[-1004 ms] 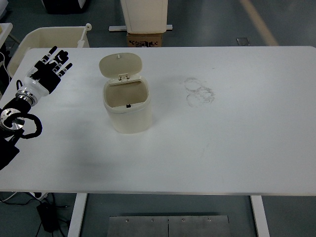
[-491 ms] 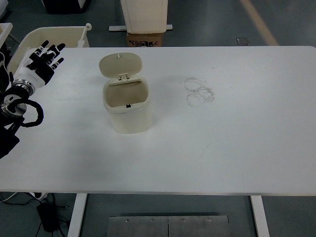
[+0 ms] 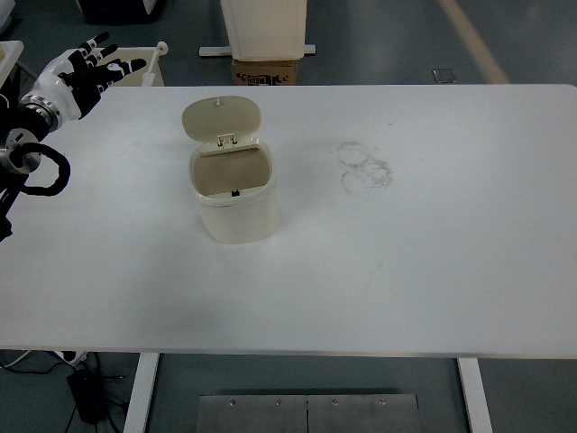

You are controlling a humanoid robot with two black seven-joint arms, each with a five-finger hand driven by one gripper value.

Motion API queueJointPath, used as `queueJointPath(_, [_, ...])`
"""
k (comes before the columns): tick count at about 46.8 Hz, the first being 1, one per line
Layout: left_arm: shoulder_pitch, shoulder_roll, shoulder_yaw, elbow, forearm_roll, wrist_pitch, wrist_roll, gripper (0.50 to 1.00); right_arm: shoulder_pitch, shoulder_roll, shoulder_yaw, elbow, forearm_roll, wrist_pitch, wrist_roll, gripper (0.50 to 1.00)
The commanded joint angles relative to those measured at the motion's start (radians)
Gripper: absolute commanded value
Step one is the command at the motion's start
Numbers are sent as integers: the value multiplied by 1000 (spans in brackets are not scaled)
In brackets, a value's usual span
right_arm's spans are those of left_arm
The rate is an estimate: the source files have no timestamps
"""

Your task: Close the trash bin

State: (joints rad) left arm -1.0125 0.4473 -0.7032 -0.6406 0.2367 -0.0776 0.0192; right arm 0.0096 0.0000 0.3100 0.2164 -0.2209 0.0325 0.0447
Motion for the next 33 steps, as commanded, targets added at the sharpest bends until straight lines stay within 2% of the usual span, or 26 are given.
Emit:
queueJointPath(1, [-17, 28, 16, -16, 4, -16, 4, 1000, 0, 0, 0, 0, 0, 0, 0, 993])
queueJointPath(4, [-21, 42, 37, -28, 6, -60, 4, 1000, 0, 0, 0, 0, 0, 0, 0, 993])
queueJointPath(11, [-38, 120, 76, -77, 6, -229, 7, 1000, 0, 0, 0, 0, 0, 0, 0, 993])
queueJointPath(13, [-44, 131, 100, -80, 4, -252, 5, 1000, 0, 0, 0, 0, 0, 0, 0, 993])
queueJointPath(19, [-47, 140, 108, -111, -11, -272, 4, 1000, 0, 0, 0, 0, 0, 1, 0, 991])
queueJointPath(26, [-69, 174, 129, -227, -11, -278, 7, 1000, 0, 0, 0, 0, 0, 1, 0, 993])
queueJointPath(33, [-158, 231, 295, -327, 1, -272, 7, 1000, 0, 0, 0, 0, 0, 0, 0, 991])
